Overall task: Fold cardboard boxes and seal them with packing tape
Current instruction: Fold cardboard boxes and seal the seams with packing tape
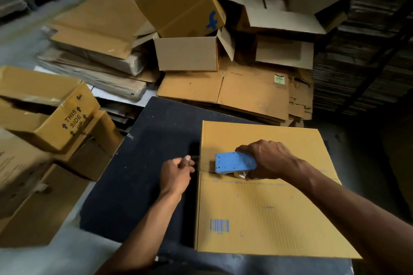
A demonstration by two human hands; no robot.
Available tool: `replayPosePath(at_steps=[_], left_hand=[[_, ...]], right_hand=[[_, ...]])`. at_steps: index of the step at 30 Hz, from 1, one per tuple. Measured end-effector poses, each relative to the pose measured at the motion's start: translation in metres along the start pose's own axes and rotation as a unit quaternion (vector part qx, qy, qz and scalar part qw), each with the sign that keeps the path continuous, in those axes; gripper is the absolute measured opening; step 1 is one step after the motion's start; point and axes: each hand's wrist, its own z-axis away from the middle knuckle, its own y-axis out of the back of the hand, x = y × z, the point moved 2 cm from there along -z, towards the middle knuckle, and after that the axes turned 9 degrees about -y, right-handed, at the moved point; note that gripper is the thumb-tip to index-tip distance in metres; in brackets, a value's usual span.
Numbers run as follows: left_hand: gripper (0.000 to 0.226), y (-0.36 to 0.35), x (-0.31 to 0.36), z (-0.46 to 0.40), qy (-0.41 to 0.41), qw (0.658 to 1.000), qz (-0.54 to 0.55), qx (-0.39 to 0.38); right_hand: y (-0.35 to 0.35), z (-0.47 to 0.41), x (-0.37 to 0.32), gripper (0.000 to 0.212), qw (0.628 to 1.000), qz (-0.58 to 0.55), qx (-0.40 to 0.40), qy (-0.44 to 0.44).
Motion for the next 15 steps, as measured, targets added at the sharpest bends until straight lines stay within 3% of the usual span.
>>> replayPosePath(at_steps=[6,12,15], left_hand=[[0.027,0.0,-0.043,-0.003,0.046,0.998,0.029,0.025],[0.031,-0.014,-0.065,0.001,0.07,0.996,0.044,0.024],[0.029,-0.025,-0.064,0.006,0.061,0.998,-0.024,0.008]], right_hand=[[0.001,-0.005,-0.025,0.086,0.998,0.065,0.011,0.017],[0.002,-0.01,-0.044,0.079,0.995,0.104,0.002,0.002],[0.005,-0.013,-0.05,0.077,0.993,0.12,-0.005,-0.007]])
